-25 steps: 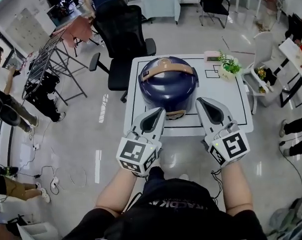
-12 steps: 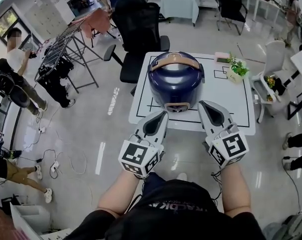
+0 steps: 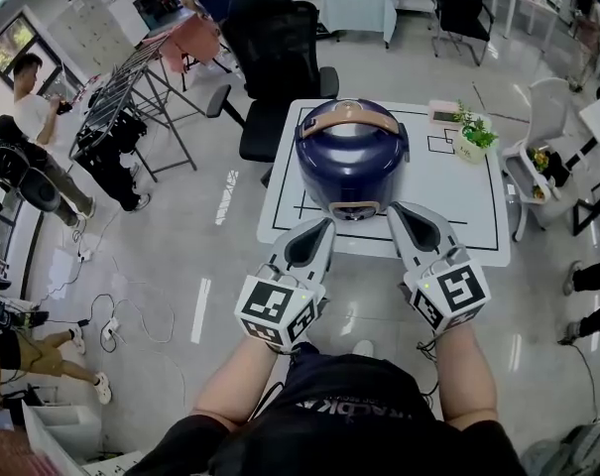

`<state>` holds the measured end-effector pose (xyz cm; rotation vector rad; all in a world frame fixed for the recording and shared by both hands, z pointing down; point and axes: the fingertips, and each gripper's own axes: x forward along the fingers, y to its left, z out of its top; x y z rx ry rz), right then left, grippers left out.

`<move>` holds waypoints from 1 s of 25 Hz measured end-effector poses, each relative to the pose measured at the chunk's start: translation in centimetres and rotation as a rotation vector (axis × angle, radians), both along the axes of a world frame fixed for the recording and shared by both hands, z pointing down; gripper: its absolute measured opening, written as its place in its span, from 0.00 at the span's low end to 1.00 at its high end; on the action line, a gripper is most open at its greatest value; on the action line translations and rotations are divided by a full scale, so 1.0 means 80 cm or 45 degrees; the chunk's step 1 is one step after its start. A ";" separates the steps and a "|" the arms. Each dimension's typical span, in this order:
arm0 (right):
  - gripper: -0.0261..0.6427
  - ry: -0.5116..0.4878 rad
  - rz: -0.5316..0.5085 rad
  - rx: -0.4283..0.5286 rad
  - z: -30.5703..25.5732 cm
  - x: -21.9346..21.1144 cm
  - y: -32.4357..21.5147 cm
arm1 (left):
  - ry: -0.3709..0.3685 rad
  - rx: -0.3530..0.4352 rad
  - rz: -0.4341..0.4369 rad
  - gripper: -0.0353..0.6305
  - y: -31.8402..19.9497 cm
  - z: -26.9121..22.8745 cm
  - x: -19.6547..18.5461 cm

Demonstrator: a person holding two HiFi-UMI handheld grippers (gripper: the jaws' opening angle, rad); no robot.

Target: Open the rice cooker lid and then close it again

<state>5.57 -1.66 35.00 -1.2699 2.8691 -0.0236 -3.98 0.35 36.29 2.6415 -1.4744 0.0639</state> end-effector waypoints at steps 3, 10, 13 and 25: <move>0.04 0.009 -0.007 -0.006 0.001 -0.005 0.000 | 0.008 -0.004 0.000 0.06 -0.002 0.001 -0.002; 0.04 0.006 -0.002 -0.005 -0.001 -0.001 -0.005 | 0.011 0.001 0.013 0.06 -0.008 -0.001 0.002; 0.04 0.005 0.003 -0.012 0.002 0.000 -0.007 | 0.012 -0.001 0.017 0.06 -0.010 0.000 0.003; 0.04 0.002 0.002 -0.022 0.005 0.003 -0.014 | 0.015 -0.005 0.022 0.06 -0.016 0.003 0.009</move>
